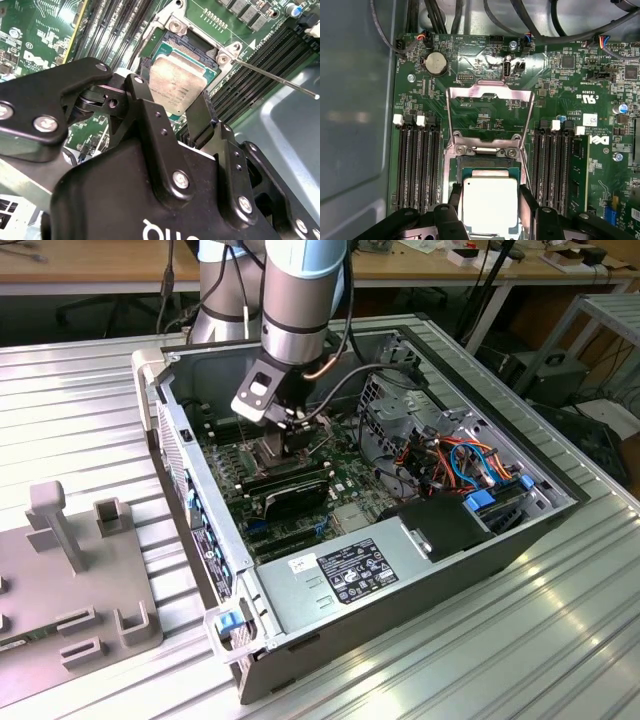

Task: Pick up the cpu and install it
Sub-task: 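Place the cpu into insertion slot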

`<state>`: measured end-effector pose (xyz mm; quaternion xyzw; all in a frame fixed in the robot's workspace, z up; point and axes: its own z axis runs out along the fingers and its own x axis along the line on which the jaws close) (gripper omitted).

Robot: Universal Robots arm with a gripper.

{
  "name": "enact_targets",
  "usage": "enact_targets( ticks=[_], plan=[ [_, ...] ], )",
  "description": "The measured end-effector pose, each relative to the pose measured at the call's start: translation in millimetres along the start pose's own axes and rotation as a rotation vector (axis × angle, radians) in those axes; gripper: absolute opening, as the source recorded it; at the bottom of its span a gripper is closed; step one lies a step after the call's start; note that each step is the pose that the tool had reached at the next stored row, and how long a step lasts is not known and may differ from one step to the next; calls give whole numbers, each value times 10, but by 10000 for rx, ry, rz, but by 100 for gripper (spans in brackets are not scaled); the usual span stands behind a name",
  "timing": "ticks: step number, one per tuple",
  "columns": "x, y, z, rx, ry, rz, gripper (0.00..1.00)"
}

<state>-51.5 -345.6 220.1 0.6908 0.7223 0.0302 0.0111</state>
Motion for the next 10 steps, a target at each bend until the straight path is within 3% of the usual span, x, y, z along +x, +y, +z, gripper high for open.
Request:
enact_targets(
  ticks=[10],
  plan=[
    [-1, 0, 41, -3, -4, 83, 54]
  ],
)
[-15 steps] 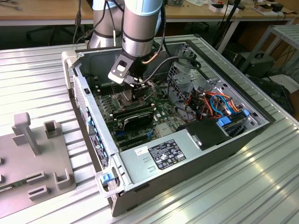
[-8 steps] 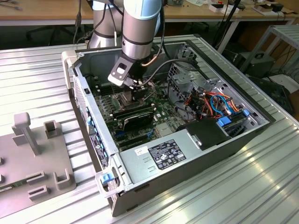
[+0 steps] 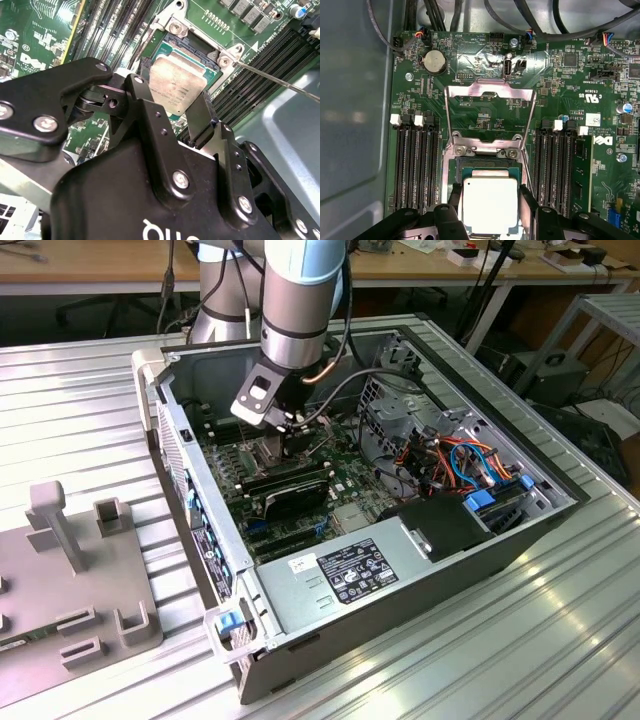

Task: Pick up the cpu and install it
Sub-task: 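Place the cpu into insertion slot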

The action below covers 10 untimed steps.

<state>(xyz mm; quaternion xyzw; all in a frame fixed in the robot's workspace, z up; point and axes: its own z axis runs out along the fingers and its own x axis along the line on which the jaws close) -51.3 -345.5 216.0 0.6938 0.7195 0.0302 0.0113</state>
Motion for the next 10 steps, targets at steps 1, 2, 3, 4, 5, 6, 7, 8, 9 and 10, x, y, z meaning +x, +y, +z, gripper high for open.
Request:
enact_targets(
  ticks=[1, 2, 3, 4, 5, 6, 7, 8, 9, 10],
  plan=[
    [0, 0, 2, -1, -5, 68, 54],
    [-1, 0, 3, -1, -8, 98, 54],
    [0, 0, 9, -4, -4, 101, 54],
    [0, 0, 15, -4, -4, 101, 54],
    [-1, -2, 28, -2, -7, 102, 54],
    [-1, -2, 34, -2, -6, 103, 54],
    [-1, -2, 42, -2, -7, 107, 54],
    [-1, -3, 53, -3, -9, 139, 54],
    [-1, -3, 58, -3, -10, 163, 54],
    [2, -4, 61, -4, -11, 177, 54]
  ],
)
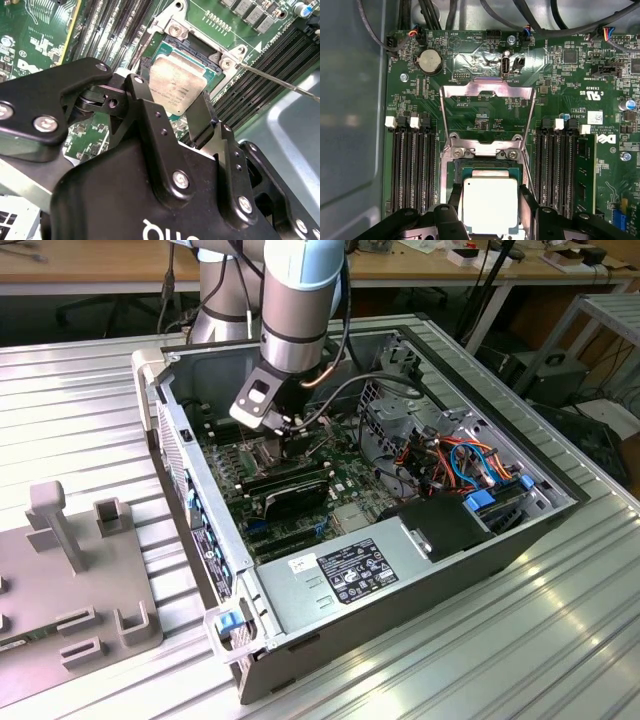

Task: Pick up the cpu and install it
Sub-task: 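Place the cpu into insertion slot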

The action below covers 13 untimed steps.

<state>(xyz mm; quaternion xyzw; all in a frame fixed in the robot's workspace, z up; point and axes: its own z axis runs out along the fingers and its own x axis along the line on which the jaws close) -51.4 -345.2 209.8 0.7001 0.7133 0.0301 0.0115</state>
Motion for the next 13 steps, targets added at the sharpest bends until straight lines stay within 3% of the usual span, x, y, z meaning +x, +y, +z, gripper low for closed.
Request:
enact_targets(
  ticks=[13],
  plan=[
    [18, -1, 36, 1, 2, -40, 54]
  ],
)
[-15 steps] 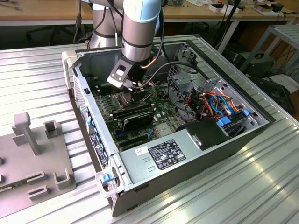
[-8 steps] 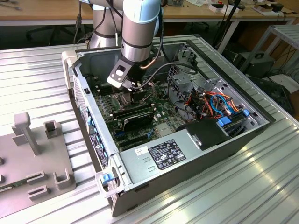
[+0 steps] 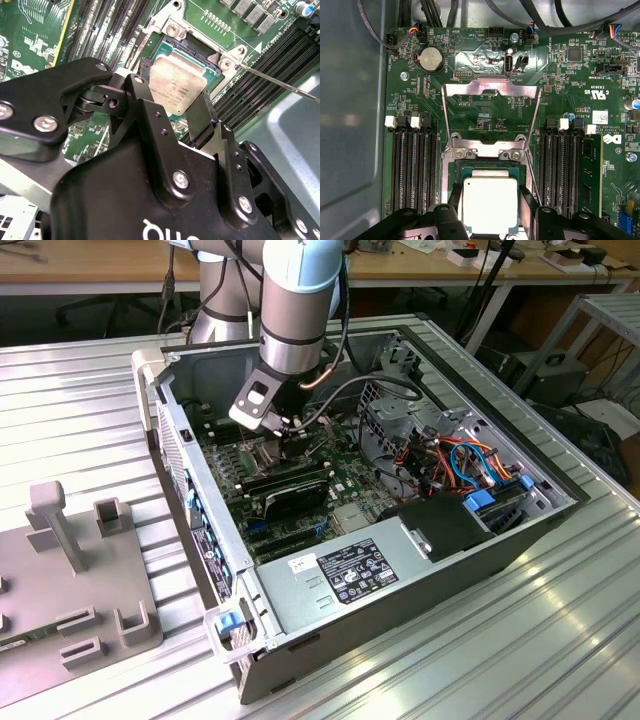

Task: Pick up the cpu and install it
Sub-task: 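Place the cpu into insertion slot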

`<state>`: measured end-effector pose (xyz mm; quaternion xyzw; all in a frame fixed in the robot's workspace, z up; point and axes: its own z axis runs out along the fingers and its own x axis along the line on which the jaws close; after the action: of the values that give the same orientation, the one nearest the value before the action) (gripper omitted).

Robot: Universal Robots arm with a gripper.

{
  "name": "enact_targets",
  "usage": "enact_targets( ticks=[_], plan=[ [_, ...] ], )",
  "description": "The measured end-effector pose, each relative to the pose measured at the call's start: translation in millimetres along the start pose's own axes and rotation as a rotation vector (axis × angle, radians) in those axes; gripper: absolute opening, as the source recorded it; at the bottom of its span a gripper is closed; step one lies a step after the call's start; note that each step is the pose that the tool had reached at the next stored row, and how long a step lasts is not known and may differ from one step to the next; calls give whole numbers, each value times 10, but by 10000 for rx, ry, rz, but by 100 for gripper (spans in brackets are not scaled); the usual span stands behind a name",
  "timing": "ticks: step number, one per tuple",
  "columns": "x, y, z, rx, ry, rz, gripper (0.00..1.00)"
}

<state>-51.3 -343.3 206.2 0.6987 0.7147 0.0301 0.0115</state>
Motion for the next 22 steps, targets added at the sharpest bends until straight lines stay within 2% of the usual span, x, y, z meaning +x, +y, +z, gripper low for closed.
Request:
enact_targets(
  ticks=[22],
  plan=[
    [11, -1, 29, -4, -9, 148, 54]
  ],
)
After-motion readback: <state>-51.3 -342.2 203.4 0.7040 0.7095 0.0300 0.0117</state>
